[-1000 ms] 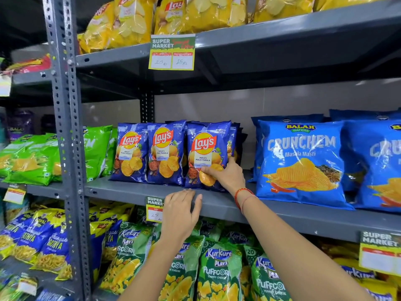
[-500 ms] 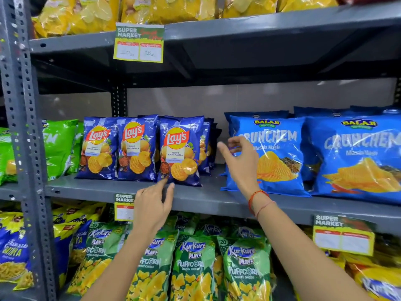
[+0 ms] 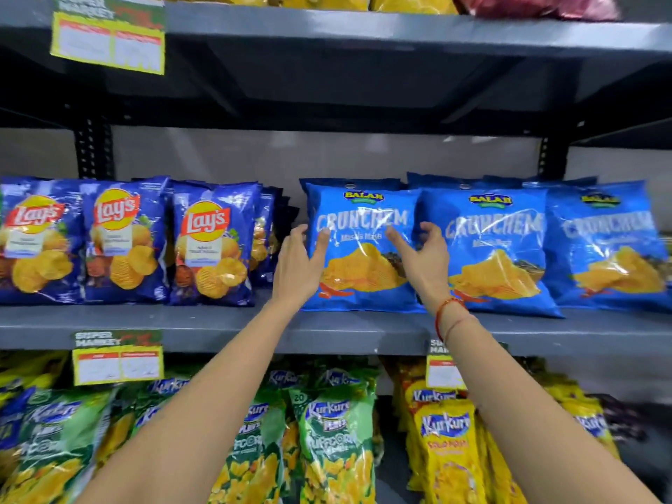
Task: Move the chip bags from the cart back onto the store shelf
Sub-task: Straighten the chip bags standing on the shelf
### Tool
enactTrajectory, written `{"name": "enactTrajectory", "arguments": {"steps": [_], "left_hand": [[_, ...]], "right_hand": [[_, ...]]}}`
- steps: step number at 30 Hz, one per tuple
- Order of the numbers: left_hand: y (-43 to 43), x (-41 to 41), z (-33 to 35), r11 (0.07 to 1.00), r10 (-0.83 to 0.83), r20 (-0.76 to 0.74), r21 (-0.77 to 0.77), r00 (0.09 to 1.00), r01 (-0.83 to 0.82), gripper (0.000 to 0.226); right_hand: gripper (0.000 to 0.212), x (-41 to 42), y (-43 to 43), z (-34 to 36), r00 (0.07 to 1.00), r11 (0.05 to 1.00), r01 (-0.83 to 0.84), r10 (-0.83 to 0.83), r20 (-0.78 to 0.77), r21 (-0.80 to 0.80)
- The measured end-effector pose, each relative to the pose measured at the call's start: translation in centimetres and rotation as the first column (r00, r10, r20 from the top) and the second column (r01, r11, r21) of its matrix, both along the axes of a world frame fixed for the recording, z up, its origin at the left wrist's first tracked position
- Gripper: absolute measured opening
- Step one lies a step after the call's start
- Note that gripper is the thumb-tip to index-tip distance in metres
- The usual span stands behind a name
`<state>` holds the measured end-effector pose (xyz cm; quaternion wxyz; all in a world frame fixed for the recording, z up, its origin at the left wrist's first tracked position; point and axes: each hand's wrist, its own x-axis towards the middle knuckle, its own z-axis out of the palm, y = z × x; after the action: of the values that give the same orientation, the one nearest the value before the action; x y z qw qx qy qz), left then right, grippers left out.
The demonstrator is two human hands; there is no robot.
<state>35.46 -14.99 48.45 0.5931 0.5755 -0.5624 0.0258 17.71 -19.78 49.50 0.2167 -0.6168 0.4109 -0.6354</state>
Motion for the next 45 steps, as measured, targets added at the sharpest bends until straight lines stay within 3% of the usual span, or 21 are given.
{"name": "enactTrajectory", "arguments": {"steps": [3, 6, 9, 12, 16, 19, 24, 29, 31, 33, 36, 40, 43, 45], "left_hand": [[-1.6, -0.8, 1.2, 0.974, -0.095, -0.285, 0.171, 0.954, 0.148, 0.076], [-2.5, -0.3, 2.3, 0.910, -0.207, -0.474, 0.228, 0.856, 0.346, 0.107], [-3.1, 0.2, 2.0, 0.876, -0.249, -0.501, 0.247, 0.829, 0.413, 0.101], [-3.2, 0.4, 1.4, 0.865, -0.351, -0.479, 0.163, 0.804, 0.475, 0.100], [-2.8, 0.0, 1.0, 0.900, -0.405, -0.443, -0.036, 0.800, 0.435, 0.048], [-2.9, 0.1, 0.6, 0.931, -0.359, -0.385, -0.082, 0.850, 0.356, 0.052], [-3.5, 0.6, -0.7, 0.938, -0.326, -0.403, -0.028, 0.855, 0.345, 0.064], [-3.4, 0.7, -0.7, 0.950, -0.283, -0.408, 0.004, 0.868, 0.312, 0.086], [-3.1, 0.5, -0.6, 0.975, -0.213, -0.413, -0.028, 0.886, 0.221, 0.095], [-2.5, -0.2, -0.1, 0.987, -0.123, -0.372, -0.141, 0.920, 0.076, 0.087], [-1.8, -2.4, 1.5, 0.931, -0.042, -0.238, -0.362, 0.970, -0.049, 0.059], [-2.1, -7.1, 3.6, 0.897, -0.051, -0.013, -0.441, 0.999, 0.041, 0.053], [-3.2, -11.1, 3.9, 0.913, -0.143, 0.103, -0.370, 0.984, 0.172, 0.052], [-4.4, -13.4, 3.5, 0.929, -0.247, 0.082, -0.263, 0.966, 0.260, 0.057]], "right_hand": [[0.090, -0.3, -0.3, 0.0, 0.991, 0.979, -0.133, 0.130, 0.029, 0.157], [0.091, -0.3, -1.2, 0.6, 0.962, 0.928, -0.269, 0.246, 0.117, 0.259], [0.068, 0.0, -2.0, 0.7, 0.893, 0.848, -0.441, 0.382, 0.238, 0.295], [0.055, 0.4, -2.7, 0.5, 0.871, 0.844, -0.482, 0.433, 0.233, 0.236], [0.046, 0.7, -3.2, 0.6, 0.854, 0.865, -0.494, 0.463, 0.237, 0.092], [0.050, 1.1, -3.5, 0.2, 0.849, 0.868, -0.496, 0.477, 0.229, 0.031], [0.060, 1.4, -4.2, -0.6, 0.860, 0.877, -0.479, 0.460, 0.222, 0.039], [0.089, 1.8, -4.2, -0.7, 0.920, 0.927, -0.368, 0.351, 0.175, 0.071], [0.098, 1.4, -3.5, -0.3, 0.953, 0.961, -0.276, 0.269, 0.139, 0.030], [0.091, 0.5, -2.7, 0.6, 0.966, 0.977, -0.206, 0.211, 0.150, -0.044], [0.076, -1.7, -1.5, 2.3, 0.971, 0.976, -0.137, 0.166, 0.172, -0.172], [0.058, -6.1, -0.6, 4.1, 0.963, 0.969, -0.053, 0.113, 0.245, -0.240], [0.053, -10.0, -0.6, 4.3, 0.959, 0.958, 0.095, -0.016, 0.282, -0.269], [0.057, -12.6, -1.1, 3.7, 0.954, 0.947, 0.207, -0.139, 0.267, -0.246]]}}
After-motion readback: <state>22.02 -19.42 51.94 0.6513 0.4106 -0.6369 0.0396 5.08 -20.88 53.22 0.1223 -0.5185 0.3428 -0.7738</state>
